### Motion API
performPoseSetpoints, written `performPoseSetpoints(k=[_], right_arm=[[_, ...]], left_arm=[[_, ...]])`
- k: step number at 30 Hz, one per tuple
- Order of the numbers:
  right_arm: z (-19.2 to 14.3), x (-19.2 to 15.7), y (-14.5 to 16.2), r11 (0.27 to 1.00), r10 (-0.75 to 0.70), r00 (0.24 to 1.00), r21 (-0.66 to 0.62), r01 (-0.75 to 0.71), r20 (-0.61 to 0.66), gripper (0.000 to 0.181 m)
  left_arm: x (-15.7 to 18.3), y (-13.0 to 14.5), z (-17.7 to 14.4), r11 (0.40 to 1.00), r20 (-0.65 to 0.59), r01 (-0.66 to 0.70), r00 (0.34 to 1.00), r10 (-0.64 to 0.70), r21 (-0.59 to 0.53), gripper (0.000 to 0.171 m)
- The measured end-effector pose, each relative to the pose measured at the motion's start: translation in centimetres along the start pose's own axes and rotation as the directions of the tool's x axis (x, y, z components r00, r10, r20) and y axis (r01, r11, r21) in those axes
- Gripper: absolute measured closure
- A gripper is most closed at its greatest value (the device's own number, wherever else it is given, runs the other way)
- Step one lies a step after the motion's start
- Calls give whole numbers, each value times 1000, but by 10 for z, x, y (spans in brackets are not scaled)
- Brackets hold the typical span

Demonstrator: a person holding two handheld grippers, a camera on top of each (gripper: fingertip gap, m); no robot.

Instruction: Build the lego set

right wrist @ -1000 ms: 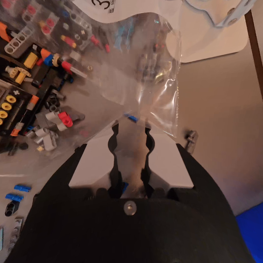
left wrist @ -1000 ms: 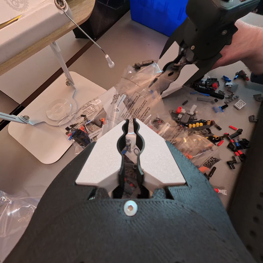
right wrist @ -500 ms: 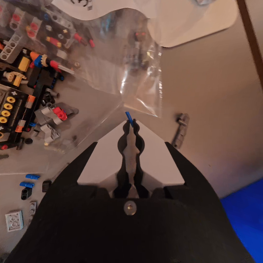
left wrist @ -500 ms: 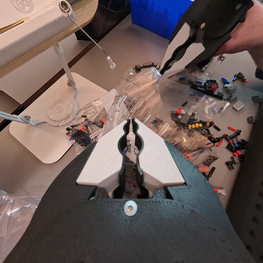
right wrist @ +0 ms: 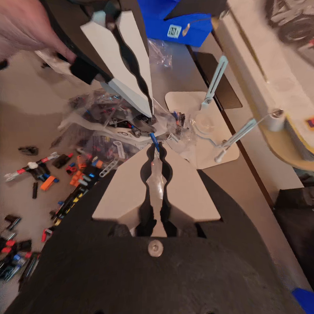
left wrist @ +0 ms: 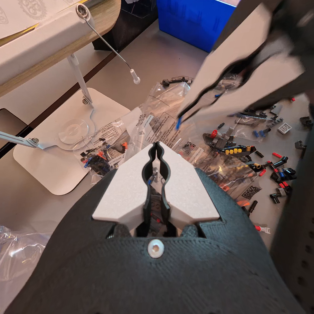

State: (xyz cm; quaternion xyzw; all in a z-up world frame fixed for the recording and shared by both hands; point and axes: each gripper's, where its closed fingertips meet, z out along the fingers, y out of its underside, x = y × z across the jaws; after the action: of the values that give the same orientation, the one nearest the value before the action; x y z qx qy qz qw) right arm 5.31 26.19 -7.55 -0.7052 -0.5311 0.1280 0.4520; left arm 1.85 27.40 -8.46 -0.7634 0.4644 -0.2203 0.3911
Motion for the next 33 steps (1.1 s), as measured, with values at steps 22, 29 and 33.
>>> performPoseSetpoints(k=[22,29,33], right_arm=[[-19,114,172,847,230,918,-398,-353,-324,152],[-3,108,199,753,349,869,-447,-483,-351,158],[-4,103,200,737,417,851,-430,-522,-318,174]], left_arm=[[0,1,-1,1000,-4,3,1000,-3,4,171],[3,1,0,1000,-8,-2,1000,2,2,171],[4,1,2,1000,-9,-10,1000,10,-1,171]])
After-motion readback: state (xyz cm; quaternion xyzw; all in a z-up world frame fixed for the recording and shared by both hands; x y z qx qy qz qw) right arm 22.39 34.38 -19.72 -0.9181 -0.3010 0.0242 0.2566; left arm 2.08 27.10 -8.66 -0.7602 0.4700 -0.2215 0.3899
